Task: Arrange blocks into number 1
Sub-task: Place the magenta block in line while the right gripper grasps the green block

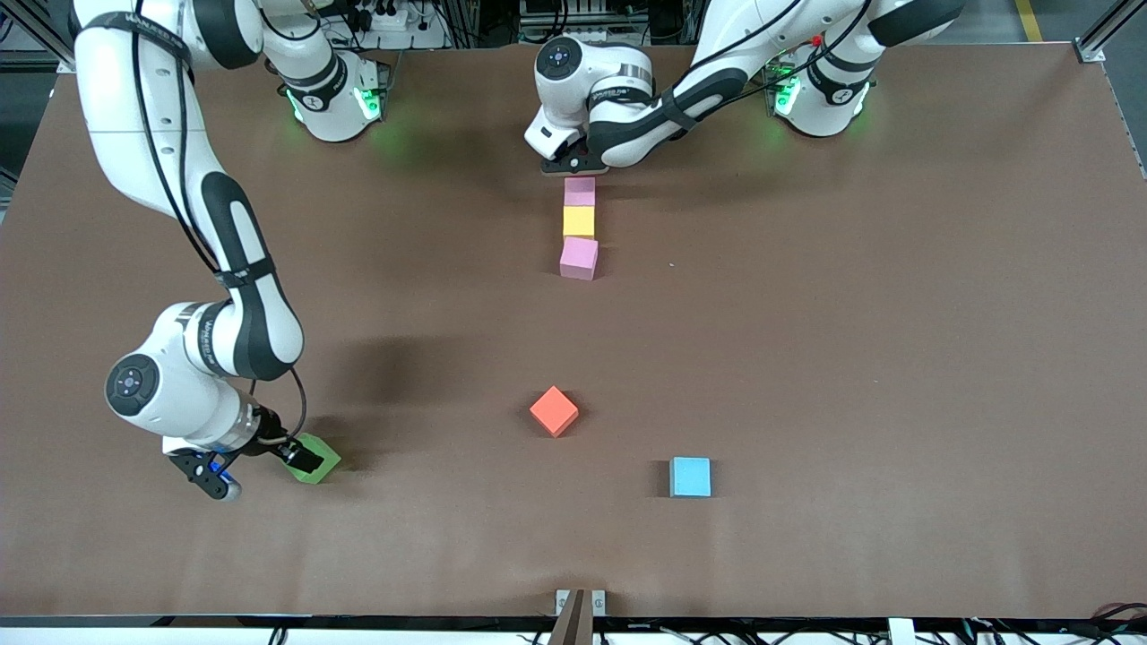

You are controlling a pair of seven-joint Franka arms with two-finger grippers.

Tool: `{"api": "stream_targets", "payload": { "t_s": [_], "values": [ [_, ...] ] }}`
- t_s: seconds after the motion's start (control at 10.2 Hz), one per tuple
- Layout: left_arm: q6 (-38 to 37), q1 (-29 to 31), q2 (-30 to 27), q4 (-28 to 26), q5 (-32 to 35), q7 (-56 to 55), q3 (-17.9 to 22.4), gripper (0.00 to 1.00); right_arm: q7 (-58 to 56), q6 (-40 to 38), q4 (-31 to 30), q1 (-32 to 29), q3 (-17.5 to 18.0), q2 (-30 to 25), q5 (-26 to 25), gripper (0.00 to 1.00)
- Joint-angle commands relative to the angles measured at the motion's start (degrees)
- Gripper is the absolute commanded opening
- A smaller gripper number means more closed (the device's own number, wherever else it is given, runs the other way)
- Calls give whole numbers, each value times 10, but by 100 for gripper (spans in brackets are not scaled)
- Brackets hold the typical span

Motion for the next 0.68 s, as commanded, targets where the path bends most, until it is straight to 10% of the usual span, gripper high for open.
{"api": "stream_targets", "payload": {
  "t_s": [0.0,0.29,0.59],
  "values": [
    [13,-7,5,3,29,1,12,0,12,-1,35,7,-4,28,15,100],
    [13,-8,5,7,37,1,22,0,5,4,43,8,-5,39,14,97],
    [13,-7,5,14,37,10,25,0,2,3,44,8,-5,42,14,56]
  ]
}}
